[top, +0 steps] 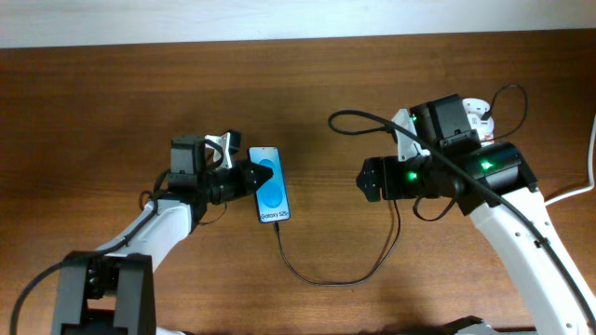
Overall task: Plug charger to phone and switch on socket
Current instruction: 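Release the plug with the right gripper and lower the phone with the left, then set the phone flat on the table with the left gripper and release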
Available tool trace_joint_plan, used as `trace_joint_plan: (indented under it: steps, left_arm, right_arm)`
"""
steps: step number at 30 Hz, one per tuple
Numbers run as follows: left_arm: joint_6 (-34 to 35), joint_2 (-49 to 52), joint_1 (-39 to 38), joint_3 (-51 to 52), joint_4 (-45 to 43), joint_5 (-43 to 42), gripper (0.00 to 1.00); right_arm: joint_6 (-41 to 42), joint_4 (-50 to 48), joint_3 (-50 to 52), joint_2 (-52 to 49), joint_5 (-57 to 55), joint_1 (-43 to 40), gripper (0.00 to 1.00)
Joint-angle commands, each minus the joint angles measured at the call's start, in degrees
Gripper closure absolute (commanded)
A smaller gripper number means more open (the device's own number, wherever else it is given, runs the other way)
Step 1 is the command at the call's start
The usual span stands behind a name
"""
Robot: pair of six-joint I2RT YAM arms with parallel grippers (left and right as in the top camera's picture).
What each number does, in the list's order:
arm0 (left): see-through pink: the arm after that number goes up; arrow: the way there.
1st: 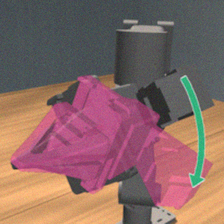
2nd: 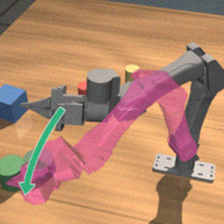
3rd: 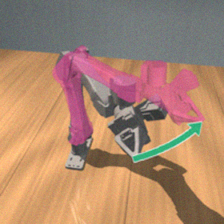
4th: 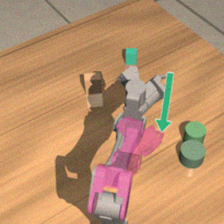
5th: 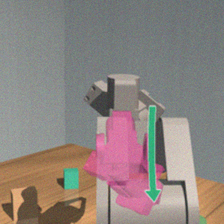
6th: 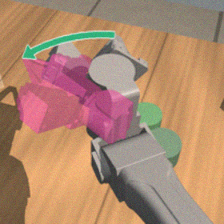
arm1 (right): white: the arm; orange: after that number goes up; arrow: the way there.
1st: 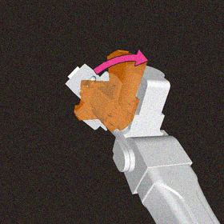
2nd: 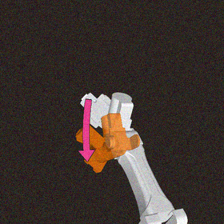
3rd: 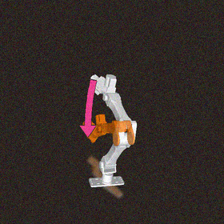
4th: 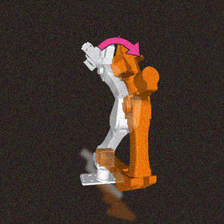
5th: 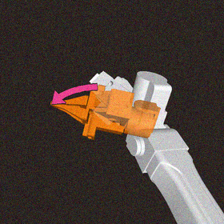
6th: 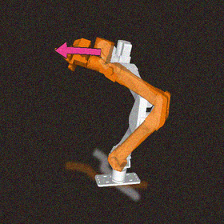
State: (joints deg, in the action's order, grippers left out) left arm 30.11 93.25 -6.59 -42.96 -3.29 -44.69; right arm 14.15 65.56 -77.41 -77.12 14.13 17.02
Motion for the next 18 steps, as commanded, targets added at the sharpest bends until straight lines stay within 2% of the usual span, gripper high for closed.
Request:
trace_joint_plan:
  steps: [1, 7, 12, 18]
  left_arm:
    - [-2.7, 1.7, 0.0, -0.3, -1.2, 3.8, 0.98]
    - [-3.2, 6.2, 0.0, -0.4, -5.2, 5.5, 0.95]
    - [-3.2, 6.2, 0.0, -0.3, -3.8, 5.9, 0.91]
    - [-3.2, 6.2, 0.0, -0.3, 0.6, 10.6, 0.89]
  right_arm:
    - [-0.8, 1.4, 0.1, 0.6, -4.5, -0.3, 0.14]
    - [-0.9, 1.7, 3.9, 0.6, -6.1, -0.3, 0.14]
    - [-0.9, 1.8, 4.1, 0.6, -7.3, -0.3, 0.13]
    - [-0.9, 1.8, 4.1, 0.6, -7.3, -0.3, 0.13]
